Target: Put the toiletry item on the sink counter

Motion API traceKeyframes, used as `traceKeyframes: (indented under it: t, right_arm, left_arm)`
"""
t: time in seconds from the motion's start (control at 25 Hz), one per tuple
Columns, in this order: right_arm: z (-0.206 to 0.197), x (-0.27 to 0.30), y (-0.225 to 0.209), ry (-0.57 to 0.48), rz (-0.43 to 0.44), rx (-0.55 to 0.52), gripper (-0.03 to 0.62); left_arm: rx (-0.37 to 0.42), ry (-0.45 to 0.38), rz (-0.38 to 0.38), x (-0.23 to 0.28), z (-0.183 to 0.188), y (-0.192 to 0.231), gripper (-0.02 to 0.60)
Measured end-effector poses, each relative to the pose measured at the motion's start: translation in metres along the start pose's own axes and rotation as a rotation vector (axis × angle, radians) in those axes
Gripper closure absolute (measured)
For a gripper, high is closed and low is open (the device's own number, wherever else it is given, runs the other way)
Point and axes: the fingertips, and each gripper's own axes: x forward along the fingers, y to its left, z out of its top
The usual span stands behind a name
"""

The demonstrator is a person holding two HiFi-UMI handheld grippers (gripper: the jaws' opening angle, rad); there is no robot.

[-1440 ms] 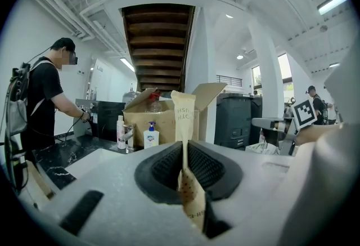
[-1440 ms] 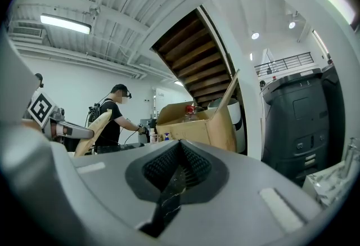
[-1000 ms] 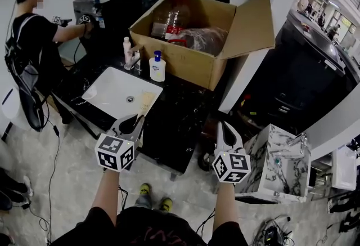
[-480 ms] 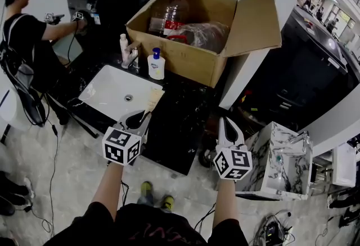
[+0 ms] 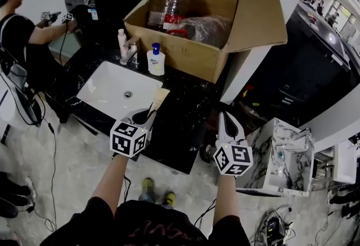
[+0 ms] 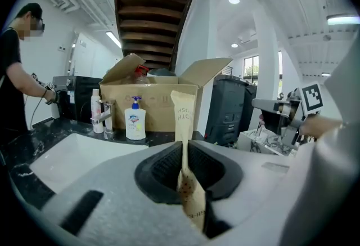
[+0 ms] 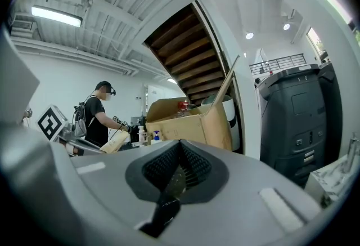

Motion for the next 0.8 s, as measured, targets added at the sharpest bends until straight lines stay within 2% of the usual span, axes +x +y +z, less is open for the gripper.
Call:
traceKeyframes:
  t: [0.52, 0.8]
  right_arm:
    - [-0.015, 0.006, -0.009, 0.03, -0.019, 0.006, 0.591]
    - [-0.026, 0.008, -0.013, 0.056, -0.032, 0.013, 0.591]
  left_arm:
    - [-0.089, 0.158, -0.034, 0.043, -0.057, 0.004, 0.546]
    - [-0.107, 0.261, -0.038, 0.058, -0.092, 0.005, 0.545]
